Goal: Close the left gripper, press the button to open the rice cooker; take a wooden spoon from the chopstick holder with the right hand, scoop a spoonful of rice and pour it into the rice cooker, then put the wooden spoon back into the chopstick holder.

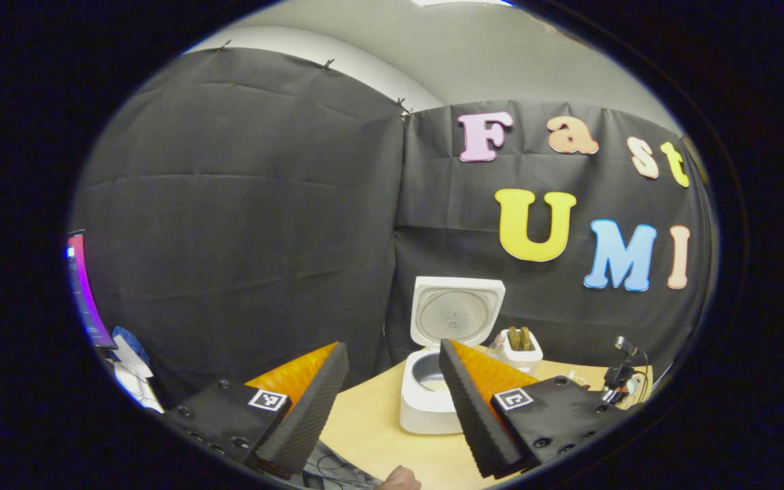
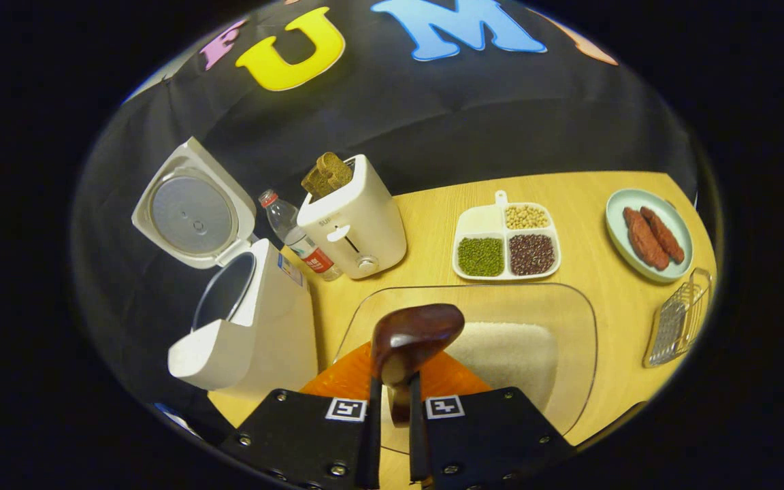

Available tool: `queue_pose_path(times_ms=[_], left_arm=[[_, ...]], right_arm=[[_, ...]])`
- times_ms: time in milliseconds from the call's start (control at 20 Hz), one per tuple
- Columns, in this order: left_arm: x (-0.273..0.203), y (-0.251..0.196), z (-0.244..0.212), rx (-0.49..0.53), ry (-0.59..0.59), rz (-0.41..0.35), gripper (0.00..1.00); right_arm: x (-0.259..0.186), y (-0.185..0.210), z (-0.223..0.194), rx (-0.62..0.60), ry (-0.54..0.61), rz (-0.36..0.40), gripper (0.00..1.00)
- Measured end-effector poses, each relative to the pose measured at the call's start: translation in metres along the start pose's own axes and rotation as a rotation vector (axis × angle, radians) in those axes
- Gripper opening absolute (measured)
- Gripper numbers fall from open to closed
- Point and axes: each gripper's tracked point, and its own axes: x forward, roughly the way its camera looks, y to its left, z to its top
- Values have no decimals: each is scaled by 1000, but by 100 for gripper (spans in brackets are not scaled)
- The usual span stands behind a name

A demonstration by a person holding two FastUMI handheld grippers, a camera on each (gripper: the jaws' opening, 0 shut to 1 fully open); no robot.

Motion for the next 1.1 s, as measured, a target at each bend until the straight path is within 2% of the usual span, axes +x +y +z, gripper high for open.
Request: queue_pose_path(times_ms=[150,300,650,900,1100], left_arm=[[-2,0,5,10,-4,12,93],[-4,-3,5,17,-6,13,94],[-5,-18,17,36,-30,-17,93],[-6,-19,20,24,-38,-34,93],[-10,-8,23,18,-46,-36,93]], right_arm=[[-3,-3,9,77,-12,22,17],[-13,-10,20,144,-38,43,17],[-55,-22,56,212,-131,77,17],[-93,4,87,267,-202,150,17],[-111,45,104,247,-238,203,17]])
